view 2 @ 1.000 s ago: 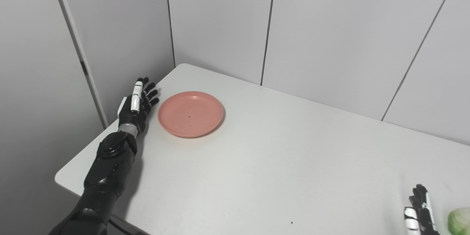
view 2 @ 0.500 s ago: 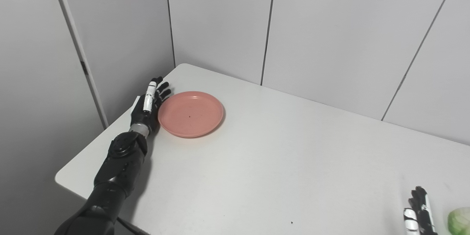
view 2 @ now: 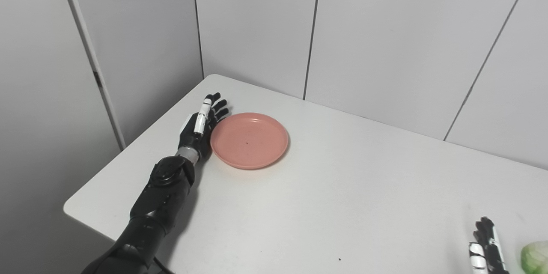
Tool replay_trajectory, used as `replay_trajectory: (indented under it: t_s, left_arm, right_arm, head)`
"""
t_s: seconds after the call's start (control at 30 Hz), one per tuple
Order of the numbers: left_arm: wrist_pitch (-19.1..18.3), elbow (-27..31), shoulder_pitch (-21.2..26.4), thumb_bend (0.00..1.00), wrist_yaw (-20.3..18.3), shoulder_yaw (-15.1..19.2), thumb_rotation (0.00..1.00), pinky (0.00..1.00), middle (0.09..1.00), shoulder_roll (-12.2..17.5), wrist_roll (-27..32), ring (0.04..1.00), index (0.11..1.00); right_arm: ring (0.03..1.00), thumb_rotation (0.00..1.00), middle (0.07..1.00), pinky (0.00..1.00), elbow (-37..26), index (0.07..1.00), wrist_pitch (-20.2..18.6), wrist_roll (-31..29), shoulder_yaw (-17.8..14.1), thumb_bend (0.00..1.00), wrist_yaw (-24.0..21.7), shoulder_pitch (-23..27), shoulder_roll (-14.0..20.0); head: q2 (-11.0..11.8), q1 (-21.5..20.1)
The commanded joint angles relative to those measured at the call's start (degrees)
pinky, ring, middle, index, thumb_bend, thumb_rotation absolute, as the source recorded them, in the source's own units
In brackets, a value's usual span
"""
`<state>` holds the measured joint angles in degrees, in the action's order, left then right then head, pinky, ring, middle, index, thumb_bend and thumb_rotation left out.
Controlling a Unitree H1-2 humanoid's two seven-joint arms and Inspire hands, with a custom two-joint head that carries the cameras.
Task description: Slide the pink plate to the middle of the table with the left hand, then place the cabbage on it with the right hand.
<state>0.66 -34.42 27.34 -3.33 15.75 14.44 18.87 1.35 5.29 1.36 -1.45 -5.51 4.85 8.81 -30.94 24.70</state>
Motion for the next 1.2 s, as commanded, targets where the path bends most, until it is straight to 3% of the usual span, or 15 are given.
replay_trajectory:
  t_s: [0.0,0.13,0.33,0.5,0.63,0.87,1.17]
  left_arm:
    - [-2.66,0.44,-0.19,0.4,-1.41,-1.01,1.0,0.93,0.937,-1.06,0.11,0.932,0.927]
    - [-3.74,2.28,-0.77,0.41,-2.16,-2.27,1.0,0.94,0.942,-2.3,0.05,0.94,0.928]
    - [-5.98,5.45,-1.63,0.42,-3.2,-3.33,1.0,0.92,0.934,-4.23,0.34,0.933,0.925]
    - [-8.1,7.86,-1.86,0.42,-3.51,-4.04,1.0,0.93,0.934,-6.0,0.57,0.931,0.924]
    - [-8.99,8.9,-2.19,0.41,-4.67,-5.11,1.0,0.95,0.944,-7.18,0.62,0.942,0.932]
    - [-9.64,10.37,-2.79,0.42,-6.02,-8.28,1.0,0.93,0.937,-9.44,-0.28,0.932,0.932]
    - [-12.02,13.44,-4.27,0.41,-8.35,-11.5,1.0,0.92,0.934,-10.43,-0.87,0.93,0.924]
  right_arm:
    - [0.96,1.0,0.956,0.95,2.13,0.962,2.92,0.7,0.39,0.27,0.9,-0.94,-0.59]
    - [0.947,1.0,0.948,0.95,2.64,0.955,3.43,1.28,0.38,0.3,1.17,-0.9,-0.97]
    - [0.932,1.0,0.939,0.95,5.23,0.95,7.15,2.2,0.72,0.34,1.29,-0.51,-1.19]
    - [0.94,1.0,0.944,0.98,3.54,0.955,5.67,3.44,1.16,0.3,1.71,-0.96,-1.99]
    - [0.947,1.0,0.949,1.0,2.27,0.956,3.94,4.51,1.65,0.36,2.02,-1.22,-2.5]
    - [0.952,1.0,0.956,0.98,2.49,0.96,4.14,4.75,2.29,0.33,2.0,-1.21,-3.13]
    - [0.94,1.0,0.952,0.96,-0.4,0.96,1.17,7.41,3.27,0.33,3.64,-1.69,-5.47]
  head:
    - [-0.28,-0.75]
    - [-0.74,-2.21]
    - [-1.69,-5.17]
    - [-2.61,-8.96]
    - [-3.07,-11.06]
    - [-4.61,-15.84]
    - [-6.45,-21.37]
